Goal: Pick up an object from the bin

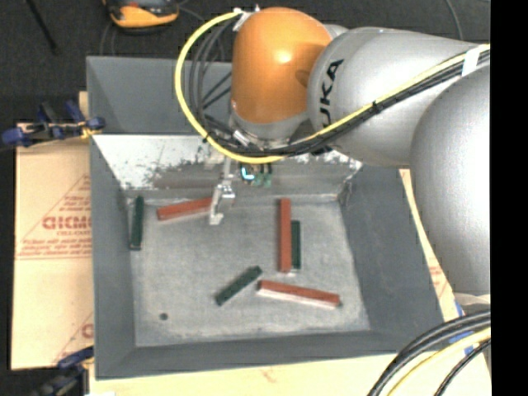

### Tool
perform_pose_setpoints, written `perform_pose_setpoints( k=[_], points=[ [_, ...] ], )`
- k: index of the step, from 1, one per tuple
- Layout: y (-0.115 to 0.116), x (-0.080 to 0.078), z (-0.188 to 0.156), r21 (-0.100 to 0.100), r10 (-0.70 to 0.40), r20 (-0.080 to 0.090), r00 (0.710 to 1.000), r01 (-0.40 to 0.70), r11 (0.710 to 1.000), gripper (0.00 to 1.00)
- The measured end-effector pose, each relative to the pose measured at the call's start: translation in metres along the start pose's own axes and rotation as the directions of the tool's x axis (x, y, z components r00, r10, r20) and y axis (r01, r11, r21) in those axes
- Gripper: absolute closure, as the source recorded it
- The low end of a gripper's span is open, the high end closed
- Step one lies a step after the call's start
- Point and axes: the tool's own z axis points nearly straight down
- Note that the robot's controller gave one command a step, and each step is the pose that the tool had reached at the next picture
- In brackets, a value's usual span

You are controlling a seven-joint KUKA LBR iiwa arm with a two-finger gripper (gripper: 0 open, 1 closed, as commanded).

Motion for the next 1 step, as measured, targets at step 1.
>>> perform_pose_setpoints(
  k=[1],
  points=[
    [-0.0006, -0.0015, -0.0055, -0.001, 0.003, 0.009, 1.0, -0.003, 1.0, 0.0]
  ],
)
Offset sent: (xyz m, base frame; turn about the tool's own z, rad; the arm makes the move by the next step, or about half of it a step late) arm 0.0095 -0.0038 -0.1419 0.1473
